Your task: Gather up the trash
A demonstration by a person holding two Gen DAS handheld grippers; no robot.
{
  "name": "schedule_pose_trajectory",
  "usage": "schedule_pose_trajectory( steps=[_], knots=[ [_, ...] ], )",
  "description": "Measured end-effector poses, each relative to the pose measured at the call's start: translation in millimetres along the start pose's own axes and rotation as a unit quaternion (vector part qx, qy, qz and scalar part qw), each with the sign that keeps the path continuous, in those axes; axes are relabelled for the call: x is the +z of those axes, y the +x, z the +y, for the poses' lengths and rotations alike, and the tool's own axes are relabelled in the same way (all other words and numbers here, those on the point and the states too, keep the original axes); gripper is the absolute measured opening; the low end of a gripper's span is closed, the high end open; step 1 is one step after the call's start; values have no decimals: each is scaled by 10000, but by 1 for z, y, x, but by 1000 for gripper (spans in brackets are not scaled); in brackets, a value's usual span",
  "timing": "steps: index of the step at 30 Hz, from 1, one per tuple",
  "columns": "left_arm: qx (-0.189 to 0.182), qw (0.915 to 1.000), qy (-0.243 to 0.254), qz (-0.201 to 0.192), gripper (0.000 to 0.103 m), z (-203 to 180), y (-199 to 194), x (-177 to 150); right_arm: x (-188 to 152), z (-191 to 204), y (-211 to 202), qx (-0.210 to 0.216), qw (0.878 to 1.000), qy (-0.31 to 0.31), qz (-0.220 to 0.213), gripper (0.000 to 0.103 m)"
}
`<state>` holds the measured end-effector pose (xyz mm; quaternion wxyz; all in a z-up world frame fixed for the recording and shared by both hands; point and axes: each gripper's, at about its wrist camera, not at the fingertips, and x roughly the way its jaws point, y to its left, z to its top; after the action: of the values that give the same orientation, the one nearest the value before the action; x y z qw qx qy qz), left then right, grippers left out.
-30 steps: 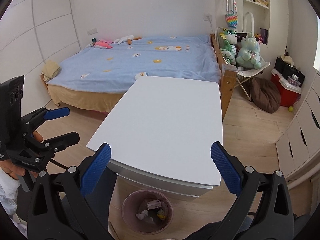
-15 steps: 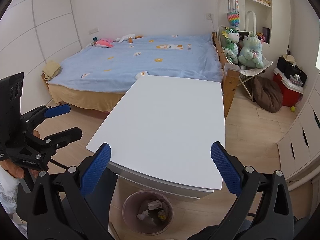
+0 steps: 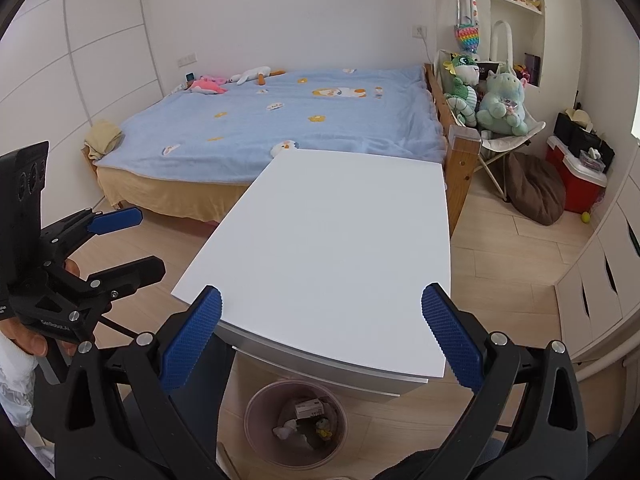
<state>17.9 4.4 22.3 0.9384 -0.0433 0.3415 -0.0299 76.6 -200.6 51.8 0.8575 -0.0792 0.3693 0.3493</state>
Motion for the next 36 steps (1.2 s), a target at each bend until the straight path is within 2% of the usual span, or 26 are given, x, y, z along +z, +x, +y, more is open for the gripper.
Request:
schedule_pose_trajectory(
  steps=[36],
  knots=[
    [-48,10000,40,36,97,-4,2,-3,-2,4,3,9,10000,3,45,98]
  ],
)
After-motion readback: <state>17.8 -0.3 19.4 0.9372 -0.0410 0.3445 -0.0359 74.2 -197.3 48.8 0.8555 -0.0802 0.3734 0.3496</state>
